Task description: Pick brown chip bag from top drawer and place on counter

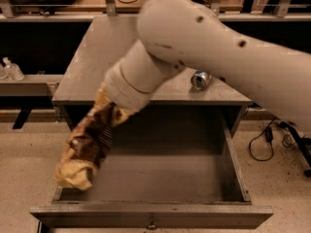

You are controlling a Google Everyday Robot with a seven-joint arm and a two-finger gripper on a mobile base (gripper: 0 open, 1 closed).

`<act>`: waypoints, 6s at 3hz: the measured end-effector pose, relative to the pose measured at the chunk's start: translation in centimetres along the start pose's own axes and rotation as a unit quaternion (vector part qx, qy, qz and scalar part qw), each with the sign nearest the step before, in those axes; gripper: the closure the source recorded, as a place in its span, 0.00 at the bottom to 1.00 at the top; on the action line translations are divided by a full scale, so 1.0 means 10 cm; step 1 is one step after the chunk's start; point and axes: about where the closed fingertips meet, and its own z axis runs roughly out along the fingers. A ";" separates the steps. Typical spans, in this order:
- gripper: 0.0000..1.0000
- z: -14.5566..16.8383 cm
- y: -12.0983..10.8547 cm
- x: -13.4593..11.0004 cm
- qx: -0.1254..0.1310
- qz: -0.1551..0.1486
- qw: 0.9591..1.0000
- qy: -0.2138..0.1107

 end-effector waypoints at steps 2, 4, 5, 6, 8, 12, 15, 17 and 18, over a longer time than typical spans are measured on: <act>1.00 0.27 -1.43 0.37 0.059 -0.012 0.998 -0.011; 1.00 0.18 -1.46 0.65 0.063 -0.022 0.998 0.007; 1.00 -0.07 -1.51 1.20 0.090 -0.039 0.994 0.044; 1.00 -0.17 -1.53 1.68 0.119 -0.048 0.990 0.059; 1.00 0.12 -1.79 2.27 0.177 -0.034 0.983 0.042; 0.36 0.47 -1.74 2.55 0.152 0.010 0.988 0.040; 0.00 0.58 -1.69 2.47 0.141 0.014 0.989 0.027; 0.00 0.11 -1.60 2.12 0.147 0.018 0.988 0.039; 0.00 -0.21 -1.60 2.12 0.140 0.018 0.988 0.059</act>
Offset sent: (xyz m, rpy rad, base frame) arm 0.1466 0.1390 0.0668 0.1666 -0.0512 0.0500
